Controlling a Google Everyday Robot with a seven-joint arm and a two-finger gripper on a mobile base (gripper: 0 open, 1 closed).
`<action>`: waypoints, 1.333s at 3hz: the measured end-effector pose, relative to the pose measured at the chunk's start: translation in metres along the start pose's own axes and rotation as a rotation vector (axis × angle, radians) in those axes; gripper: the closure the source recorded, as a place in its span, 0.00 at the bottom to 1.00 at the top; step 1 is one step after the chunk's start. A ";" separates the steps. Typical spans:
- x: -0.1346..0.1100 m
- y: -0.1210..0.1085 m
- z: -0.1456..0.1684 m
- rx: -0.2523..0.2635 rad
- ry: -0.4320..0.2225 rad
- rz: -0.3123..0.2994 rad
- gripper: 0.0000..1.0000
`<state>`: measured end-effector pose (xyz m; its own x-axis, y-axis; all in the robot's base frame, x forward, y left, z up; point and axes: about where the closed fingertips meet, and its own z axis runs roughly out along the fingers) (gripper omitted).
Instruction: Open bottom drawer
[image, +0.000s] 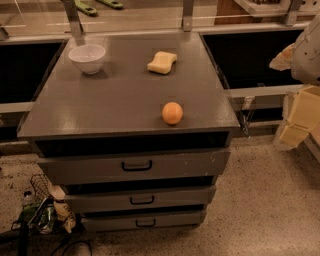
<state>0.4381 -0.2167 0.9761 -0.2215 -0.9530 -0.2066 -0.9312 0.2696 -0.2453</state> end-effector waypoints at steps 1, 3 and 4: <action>0.000 0.000 0.000 0.000 0.000 0.000 0.00; 0.000 0.000 0.000 0.000 0.000 0.000 0.40; 0.000 0.000 0.000 0.000 0.000 0.000 0.63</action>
Offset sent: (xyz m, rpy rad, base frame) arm 0.0000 0.0000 0.0000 0.0000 0.0000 0.0000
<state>0.4381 -0.2167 0.9762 -0.2215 -0.9530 -0.2067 -0.9312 0.2696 -0.2454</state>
